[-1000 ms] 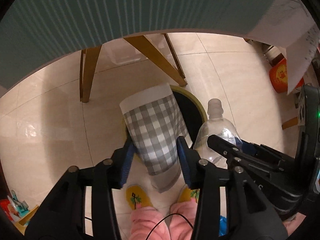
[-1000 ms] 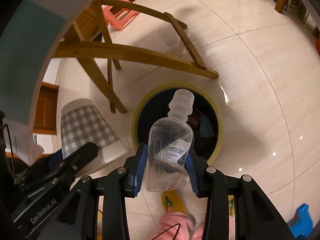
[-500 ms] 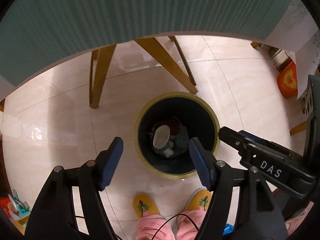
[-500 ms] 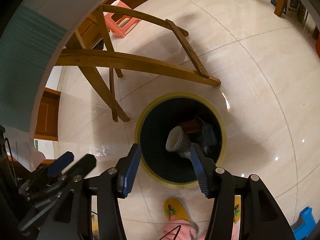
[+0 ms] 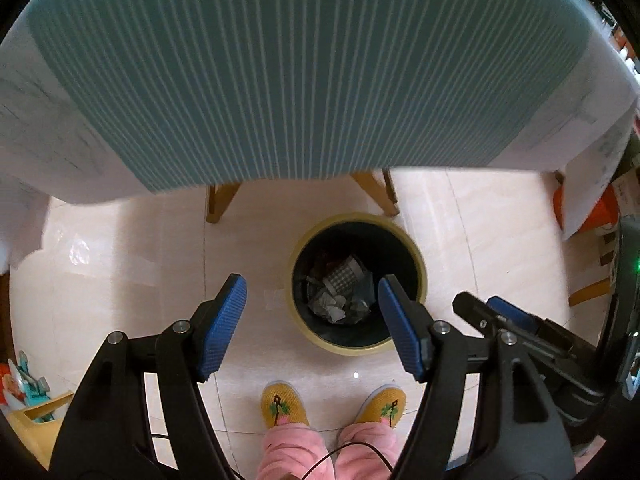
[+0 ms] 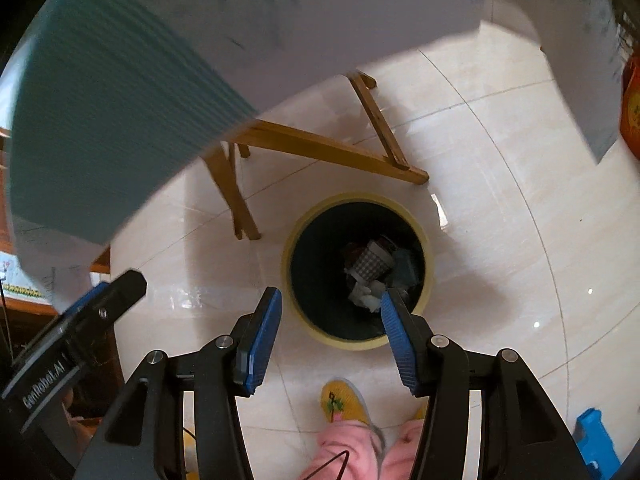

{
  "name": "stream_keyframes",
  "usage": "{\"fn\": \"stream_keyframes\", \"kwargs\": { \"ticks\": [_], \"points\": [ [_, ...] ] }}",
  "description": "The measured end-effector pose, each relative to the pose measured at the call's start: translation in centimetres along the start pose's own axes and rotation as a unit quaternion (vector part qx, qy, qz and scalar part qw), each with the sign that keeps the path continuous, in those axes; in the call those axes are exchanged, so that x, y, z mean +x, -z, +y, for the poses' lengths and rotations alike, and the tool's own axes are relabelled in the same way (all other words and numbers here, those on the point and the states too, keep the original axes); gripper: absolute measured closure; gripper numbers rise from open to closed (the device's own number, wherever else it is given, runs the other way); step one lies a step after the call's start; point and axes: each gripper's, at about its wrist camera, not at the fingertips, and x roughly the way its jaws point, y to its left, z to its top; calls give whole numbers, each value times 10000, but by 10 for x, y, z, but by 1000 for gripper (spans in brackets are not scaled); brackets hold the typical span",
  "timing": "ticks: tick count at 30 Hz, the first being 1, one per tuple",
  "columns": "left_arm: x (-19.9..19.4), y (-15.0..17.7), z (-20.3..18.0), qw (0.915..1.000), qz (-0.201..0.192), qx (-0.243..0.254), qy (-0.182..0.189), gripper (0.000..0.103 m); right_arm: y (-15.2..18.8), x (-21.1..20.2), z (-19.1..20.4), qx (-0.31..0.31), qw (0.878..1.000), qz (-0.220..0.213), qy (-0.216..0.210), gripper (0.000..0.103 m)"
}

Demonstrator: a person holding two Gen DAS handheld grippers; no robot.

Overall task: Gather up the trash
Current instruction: 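Raise both open tools back toward the trash on the table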

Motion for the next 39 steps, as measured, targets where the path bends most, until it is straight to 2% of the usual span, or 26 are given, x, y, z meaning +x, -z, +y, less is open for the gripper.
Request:
{"fn": "stream_keyframes", "kwargs": {
  "ticks": [10,17,21,29,39],
  "points": [
    [-119,-28,-6,9985,-535,30,104,37,0,-124,43,-453,9980,-347,-267,51],
    [-207,-40,-21,9949,-938,219,301,37,0,-211,72,-1048,9913,-733,-310,51],
    [-246,-44,-32,9921,-1144,328,384,37,-5,-250,79,-1294,9862,-987,-285,51],
    [-313,-57,-47,9850,-1603,531,347,37,-26,-310,82,-1503,9776,-1446,-295,51],
    [-365,-97,-50,9772,-2056,464,243,37,-75,-356,107,-1868,9619,-1932,-509,51]
  ]
}}
